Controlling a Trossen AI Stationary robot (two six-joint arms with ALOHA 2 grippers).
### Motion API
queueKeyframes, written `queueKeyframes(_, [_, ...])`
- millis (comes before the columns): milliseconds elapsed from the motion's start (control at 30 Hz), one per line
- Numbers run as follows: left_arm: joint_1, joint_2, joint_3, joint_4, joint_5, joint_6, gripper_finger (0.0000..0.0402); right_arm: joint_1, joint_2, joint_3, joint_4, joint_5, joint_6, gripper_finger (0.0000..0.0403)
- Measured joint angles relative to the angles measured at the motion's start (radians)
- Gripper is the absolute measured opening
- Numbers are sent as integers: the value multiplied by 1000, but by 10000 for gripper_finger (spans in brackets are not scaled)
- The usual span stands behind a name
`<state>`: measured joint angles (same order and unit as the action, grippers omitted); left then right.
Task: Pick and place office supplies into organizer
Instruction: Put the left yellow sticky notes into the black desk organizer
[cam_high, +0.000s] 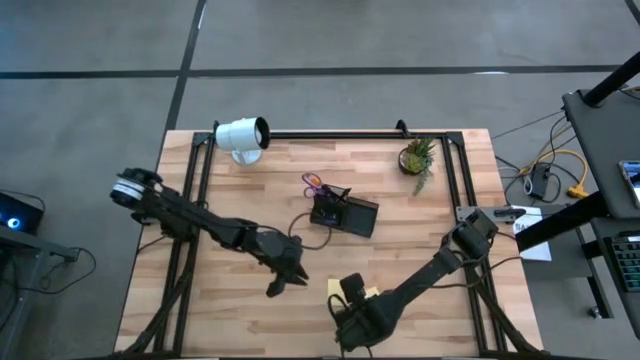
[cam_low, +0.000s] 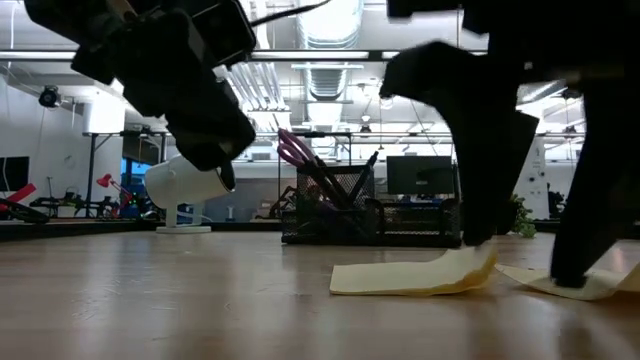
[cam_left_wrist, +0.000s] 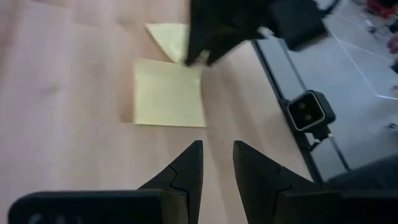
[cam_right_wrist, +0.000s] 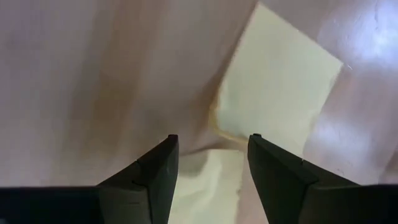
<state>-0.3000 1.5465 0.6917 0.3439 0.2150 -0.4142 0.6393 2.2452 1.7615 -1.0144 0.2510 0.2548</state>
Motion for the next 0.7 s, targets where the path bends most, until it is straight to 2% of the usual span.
queueKeyframes(233, [-1,85,65,8,32,-26,73,-4,-1,-61,53,45,-57,180])
queueKeyframes(533, [-1,91,79,8,31,-35,73,-17,2,-69,175,115,-193,180])
queueKeyframes(700, [-3,91,77,8,21,-80,73,-45,2,-70,179,166,-201,180])
